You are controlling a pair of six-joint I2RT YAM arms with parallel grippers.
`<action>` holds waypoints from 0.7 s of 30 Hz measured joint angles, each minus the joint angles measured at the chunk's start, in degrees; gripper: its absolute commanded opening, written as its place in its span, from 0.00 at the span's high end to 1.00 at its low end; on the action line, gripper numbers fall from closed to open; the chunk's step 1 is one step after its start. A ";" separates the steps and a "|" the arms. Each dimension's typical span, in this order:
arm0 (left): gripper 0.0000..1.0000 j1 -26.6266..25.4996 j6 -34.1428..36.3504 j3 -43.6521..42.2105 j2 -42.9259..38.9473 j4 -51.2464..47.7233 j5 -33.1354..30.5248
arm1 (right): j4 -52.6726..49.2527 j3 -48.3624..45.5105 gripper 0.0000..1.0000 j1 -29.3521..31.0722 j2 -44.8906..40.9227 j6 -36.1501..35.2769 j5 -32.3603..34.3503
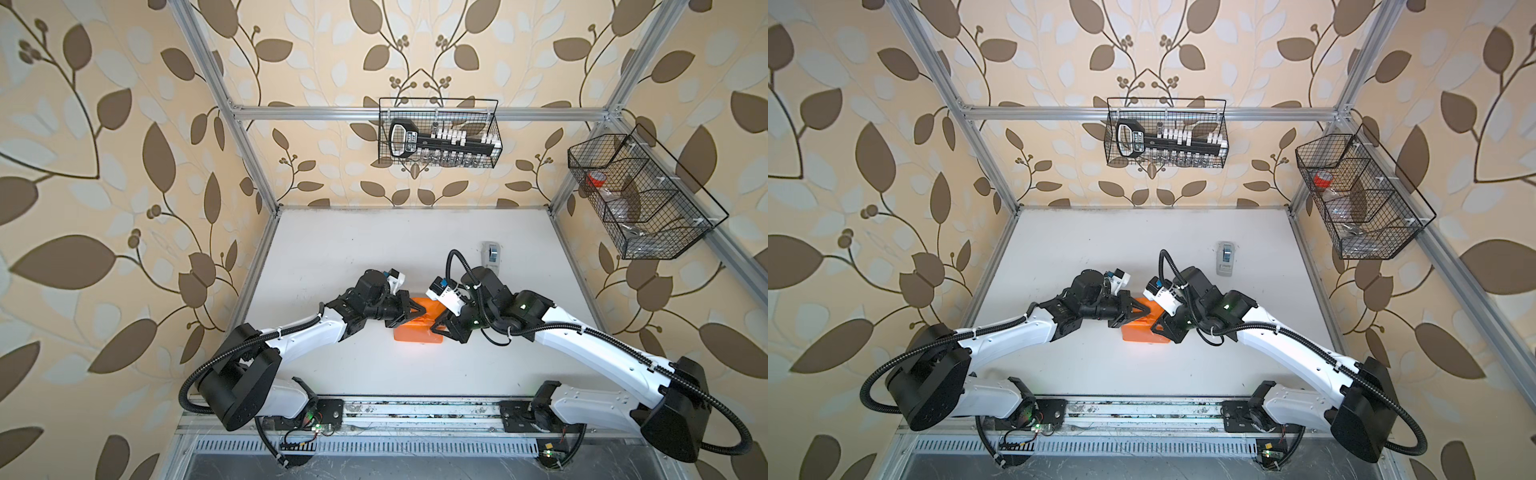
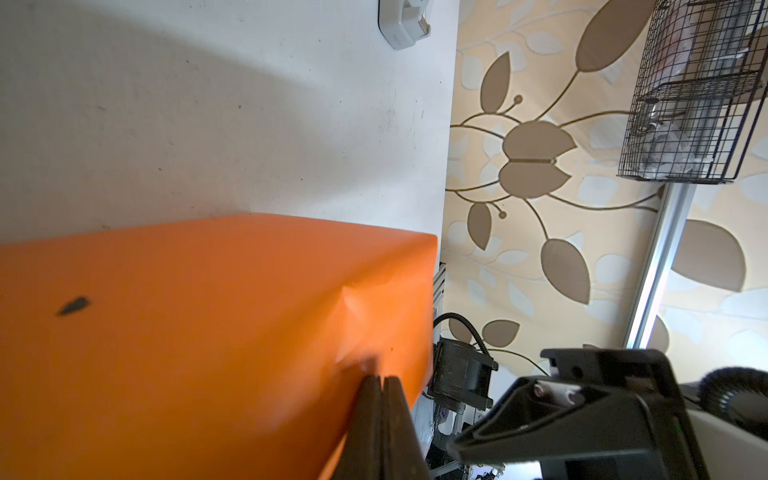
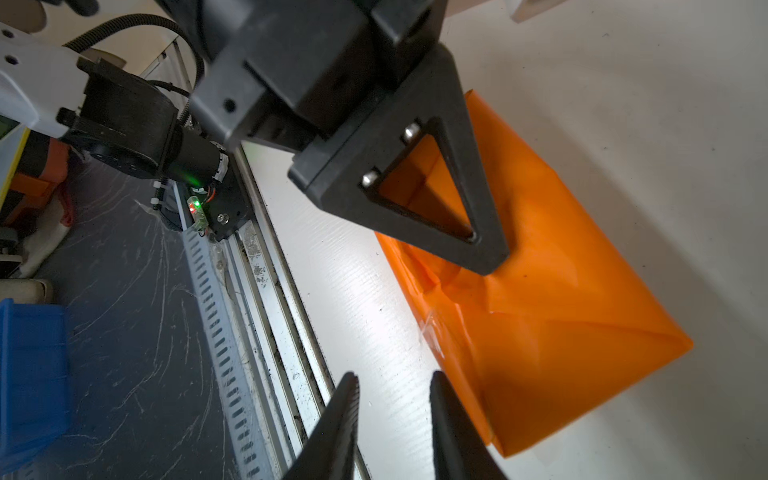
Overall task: Wrap the gift box in paper
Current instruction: 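Lower the right gripper onto the paper end nearest it and press it flat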
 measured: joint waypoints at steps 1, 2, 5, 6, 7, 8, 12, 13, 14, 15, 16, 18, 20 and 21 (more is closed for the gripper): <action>1.00 0.00 0.00 0.00 0.00 0.00 0.02 | 0.17 0.00 0.74 0.04 0.48 0.00 0.17; 1.00 0.00 0.00 0.00 0.00 0.00 0.02 | 0.31 0.00 0.74 0.17 0.96 -0.04 0.35; 1.00 0.00 0.00 0.00 0.00 0.00 0.02 | 0.70 0.02 0.74 0.24 1.92 -0.42 0.55; 1.00 0.00 0.00 0.00 0.00 0.00 0.02 | 0.70 0.11 0.74 0.24 2.12 -0.52 0.52; 1.00 0.00 0.00 -0.02 0.00 0.00 0.02 | 0.68 0.26 0.74 0.24 2.29 -0.68 0.52; 1.00 0.00 0.00 -0.04 0.00 0.04 0.02 | 0.76 0.48 0.74 0.24 2.47 -0.85 0.50; 1.00 0.00 -0.02 -0.13 -0.02 0.22 0.02 | 1.05 1.51 0.76 0.28 3.56 -1.36 0.42; 1.00 0.00 -0.02 -0.20 -0.04 0.31 0.02 | 1.09 1.62 0.77 0.28 3.82 -1.44 0.37; 1.00 0.00 -0.02 -0.28 -0.07 0.44 0.02 | 1.09 1.75 0.78 0.28 4.22 -1.57 0.31; 1.00 0.00 -0.04 -0.33 -0.07 0.48 0.02 | 1.05 1.81 0.78 0.31 4.57 -1.73 0.31; 1.00 0.00 -0.04 -0.33 -0.07 0.52 0.02 | 1.07 1.84 0.79 0.31 4.79 -1.75 0.31; 1.00 0.00 -0.02 -0.35 -0.07 0.57 0.02 | 1.01 1.84 0.79 0.28 5.18 -1.95 0.33; 1.00 0.00 -0.04 -0.37 -0.09 0.63 0.02 | 0.94 1.84 0.79 0.28 5.29 -2.12 0.35; 1.00 0.00 -0.04 -0.37 -0.11 0.63 0.00 | 0.92 1.84 0.80 0.28 5.29 -2.16 0.35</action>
